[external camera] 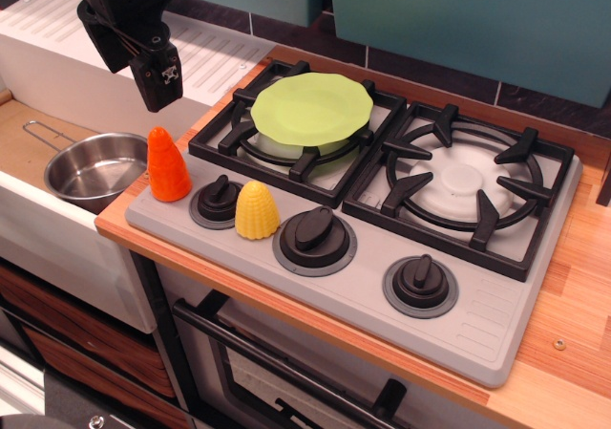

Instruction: End effector reaching corn

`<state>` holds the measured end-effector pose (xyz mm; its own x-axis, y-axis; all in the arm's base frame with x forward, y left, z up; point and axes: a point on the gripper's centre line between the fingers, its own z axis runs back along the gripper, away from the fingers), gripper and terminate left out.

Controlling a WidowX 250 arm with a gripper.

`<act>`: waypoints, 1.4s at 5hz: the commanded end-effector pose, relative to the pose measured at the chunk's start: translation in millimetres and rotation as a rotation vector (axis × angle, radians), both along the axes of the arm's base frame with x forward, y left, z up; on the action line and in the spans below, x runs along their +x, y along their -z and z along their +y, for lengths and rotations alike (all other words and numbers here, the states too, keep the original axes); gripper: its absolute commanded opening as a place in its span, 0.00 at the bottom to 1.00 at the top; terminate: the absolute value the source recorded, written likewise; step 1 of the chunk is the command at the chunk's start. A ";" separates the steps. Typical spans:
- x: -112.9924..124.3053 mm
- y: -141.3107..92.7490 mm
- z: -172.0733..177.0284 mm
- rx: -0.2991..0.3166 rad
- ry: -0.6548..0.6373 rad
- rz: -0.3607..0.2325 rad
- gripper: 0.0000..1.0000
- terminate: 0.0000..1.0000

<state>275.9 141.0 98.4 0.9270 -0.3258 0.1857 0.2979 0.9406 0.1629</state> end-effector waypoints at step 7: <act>-27.3 -3.8 -75.5 0.041 -0.174 -0.036 1.00 0.00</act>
<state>242.7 62.7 92.6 0.9700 -0.1631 0.1801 0.1279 0.9730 0.1922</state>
